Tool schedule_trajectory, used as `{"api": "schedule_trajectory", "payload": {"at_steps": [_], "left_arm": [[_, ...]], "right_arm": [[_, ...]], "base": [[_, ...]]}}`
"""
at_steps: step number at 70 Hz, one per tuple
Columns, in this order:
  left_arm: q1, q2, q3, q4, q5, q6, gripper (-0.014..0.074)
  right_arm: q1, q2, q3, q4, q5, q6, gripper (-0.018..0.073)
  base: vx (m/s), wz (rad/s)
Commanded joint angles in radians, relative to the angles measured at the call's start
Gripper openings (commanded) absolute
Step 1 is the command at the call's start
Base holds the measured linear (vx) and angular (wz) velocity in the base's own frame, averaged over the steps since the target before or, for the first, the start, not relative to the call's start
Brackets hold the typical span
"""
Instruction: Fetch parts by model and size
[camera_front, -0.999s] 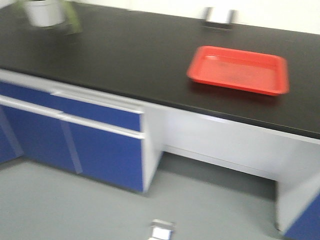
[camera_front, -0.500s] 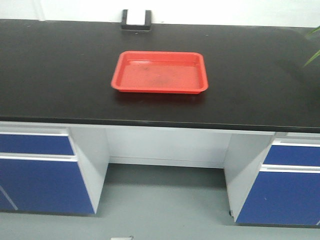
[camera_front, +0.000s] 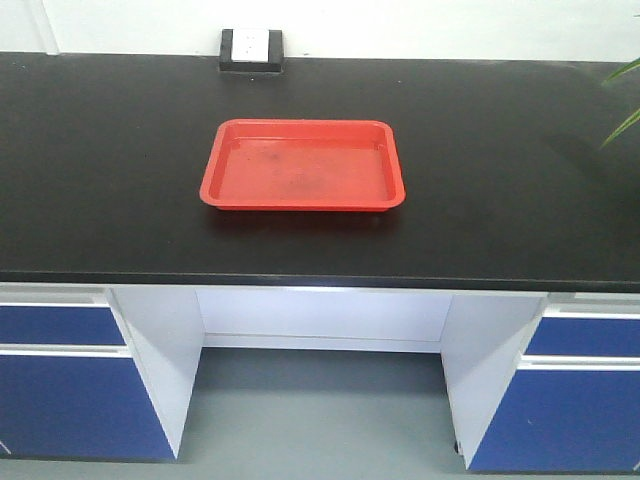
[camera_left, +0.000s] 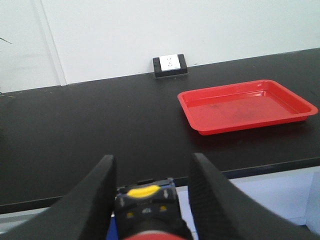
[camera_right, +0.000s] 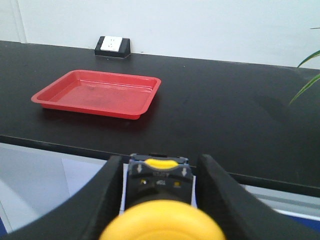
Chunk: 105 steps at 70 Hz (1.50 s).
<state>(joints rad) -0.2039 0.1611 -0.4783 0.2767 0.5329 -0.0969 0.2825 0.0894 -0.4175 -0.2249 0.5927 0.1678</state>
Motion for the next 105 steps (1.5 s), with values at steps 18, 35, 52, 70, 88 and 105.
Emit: {"api": "schedule_trajectory", "payload": {"at_steps": [18, 35, 52, 70, 88, 105], "left_arm": [[0.002, 0.017, -0.026, 0.004, -0.077, -0.003, -0.0006], [0.002, 0.017, -0.026, 0.004, -0.077, -0.003, -0.0006], [0.002, 0.017, -0.026, 0.004, -0.077, -0.003, -0.0006], [0.002, 0.017, -0.026, 0.004, -0.077, -0.003, -0.0006], [0.002, 0.017, -0.026, 0.004, -0.077, -0.003, -0.0006], [0.002, 0.017, -0.026, 0.004, -0.077, -0.003, -0.0006]], "right_arm": [[-0.005, 0.012, -0.026, -0.014, -0.079, -0.011, -0.0006], [-0.005, 0.012, -0.026, -0.014, -0.079, -0.011, -0.0006], [-0.005, 0.012, -0.026, -0.014, -0.079, -0.011, -0.0006], [-0.005, 0.012, -0.026, -0.014, -0.079, -0.011, -0.0006], [-0.005, 0.012, -0.026, -0.014, -0.079, -0.011, -0.0006], [-0.005, 0.012, -0.026, -0.014, -0.079, -0.011, -0.0006]], "base": [[0.16, 0.05], [0.16, 0.01], [0.16, -0.03], [0.14, -0.02], [0.13, -0.01], [0.1, -0.01]]}}
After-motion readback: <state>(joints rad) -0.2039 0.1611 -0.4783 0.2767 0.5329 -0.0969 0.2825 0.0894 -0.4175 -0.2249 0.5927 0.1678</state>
